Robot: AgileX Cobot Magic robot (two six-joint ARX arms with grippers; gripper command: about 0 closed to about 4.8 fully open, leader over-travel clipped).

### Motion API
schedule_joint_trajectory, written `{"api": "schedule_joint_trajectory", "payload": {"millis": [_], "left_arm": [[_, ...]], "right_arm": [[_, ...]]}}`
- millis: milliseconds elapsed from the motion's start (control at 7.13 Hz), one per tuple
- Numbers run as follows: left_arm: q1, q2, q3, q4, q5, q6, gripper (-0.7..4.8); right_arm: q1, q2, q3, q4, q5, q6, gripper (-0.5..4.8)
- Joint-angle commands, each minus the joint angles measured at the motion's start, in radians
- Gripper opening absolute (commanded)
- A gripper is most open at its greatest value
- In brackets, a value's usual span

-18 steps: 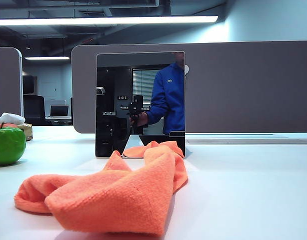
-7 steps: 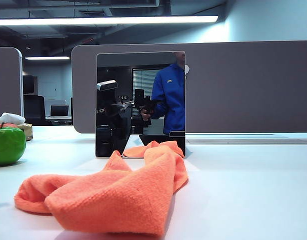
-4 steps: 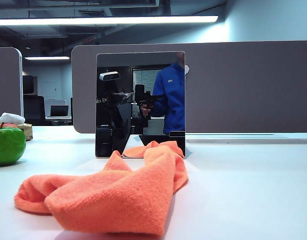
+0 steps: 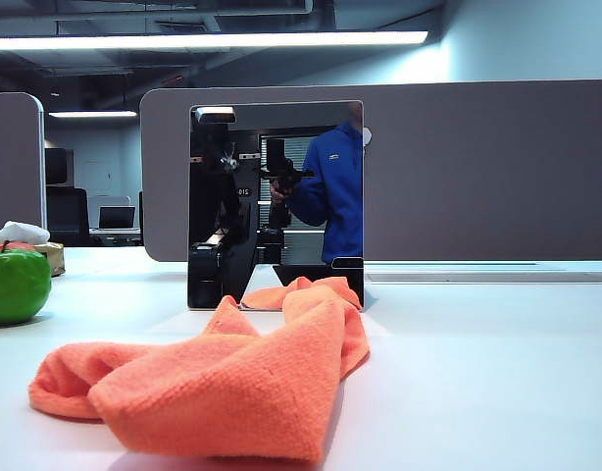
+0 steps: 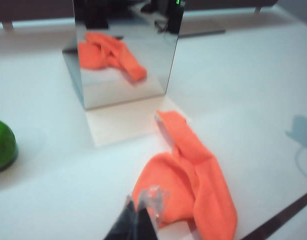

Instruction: Pick up the cloth from the table and use it to cover the mirror.

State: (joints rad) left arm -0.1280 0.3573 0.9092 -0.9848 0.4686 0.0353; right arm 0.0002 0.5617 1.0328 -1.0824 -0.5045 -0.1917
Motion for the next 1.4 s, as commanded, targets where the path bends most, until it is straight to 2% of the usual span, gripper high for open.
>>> {"api": "schedule_joint_trajectory", "payload": {"millis": [140,420,561,701,981,1261,1402], "left_arm": [[-0.002,0.159,0.000,0.085,-0.036,0.043,-0.06],[-0.002,0.216,0.000,0.136,-0.007,0.037,-0.06],[-0.002,0.277,-0.002,0.117,0.006,0.040,-0.06],[-0.002,0.297,-0.005,0.100,0.043,0.040,-0.06],[-0.003,0.318,-0.006,0.105,0.104,0.043,-0.06],[-0.118,0.371,-0.019,0.174,0.082,0.065,-0.06],[-0.241,0.453,-0.055,0.245,0.046,0.058,-0.06]], "right_arm": [[0.118,0.097,0.003,0.066,-0.034,0.001,-0.01],[0.270,0.190,0.003,0.147,0.038,0.009,-0.01],[0.521,0.386,0.003,0.278,0.195,0.035,-0.01],[0.588,0.482,0.003,0.386,0.188,0.035,-0.01],[0.615,0.576,0.003,0.436,0.172,0.063,-0.01],[0.624,0.670,0.003,0.491,0.169,0.069,-0.01],[0.624,0.681,0.003,0.516,0.177,0.088,-0.01]]}}
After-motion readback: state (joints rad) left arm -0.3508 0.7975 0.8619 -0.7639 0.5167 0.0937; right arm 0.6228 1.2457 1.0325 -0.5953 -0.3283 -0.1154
